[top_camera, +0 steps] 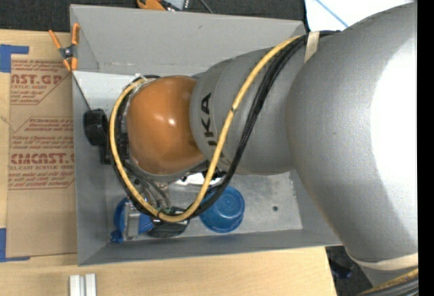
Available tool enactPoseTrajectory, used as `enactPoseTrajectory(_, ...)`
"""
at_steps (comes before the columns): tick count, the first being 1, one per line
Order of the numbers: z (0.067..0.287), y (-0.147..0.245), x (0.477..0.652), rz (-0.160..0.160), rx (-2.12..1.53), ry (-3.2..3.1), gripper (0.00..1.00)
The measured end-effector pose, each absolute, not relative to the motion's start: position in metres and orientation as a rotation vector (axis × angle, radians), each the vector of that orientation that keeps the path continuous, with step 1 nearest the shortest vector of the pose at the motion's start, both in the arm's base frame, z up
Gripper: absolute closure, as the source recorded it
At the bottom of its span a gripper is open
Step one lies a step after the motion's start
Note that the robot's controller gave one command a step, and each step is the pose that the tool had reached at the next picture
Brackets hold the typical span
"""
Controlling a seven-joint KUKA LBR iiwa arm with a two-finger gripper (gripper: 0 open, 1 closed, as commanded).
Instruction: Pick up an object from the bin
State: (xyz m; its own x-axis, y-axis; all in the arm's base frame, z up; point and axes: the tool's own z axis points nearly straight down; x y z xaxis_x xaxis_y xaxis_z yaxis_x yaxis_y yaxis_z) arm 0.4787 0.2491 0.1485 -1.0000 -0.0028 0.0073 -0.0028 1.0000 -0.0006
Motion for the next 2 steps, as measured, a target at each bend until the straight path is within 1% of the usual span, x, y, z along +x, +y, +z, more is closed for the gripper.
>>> enactPoseTrajectory(1,0.153,0.248,0.481,-0.002,0.0,-3.141,0.0)
enactPoseTrajectory(2,0.114,0.246,0.482,-0.003,0.53,-3.094,0.0)
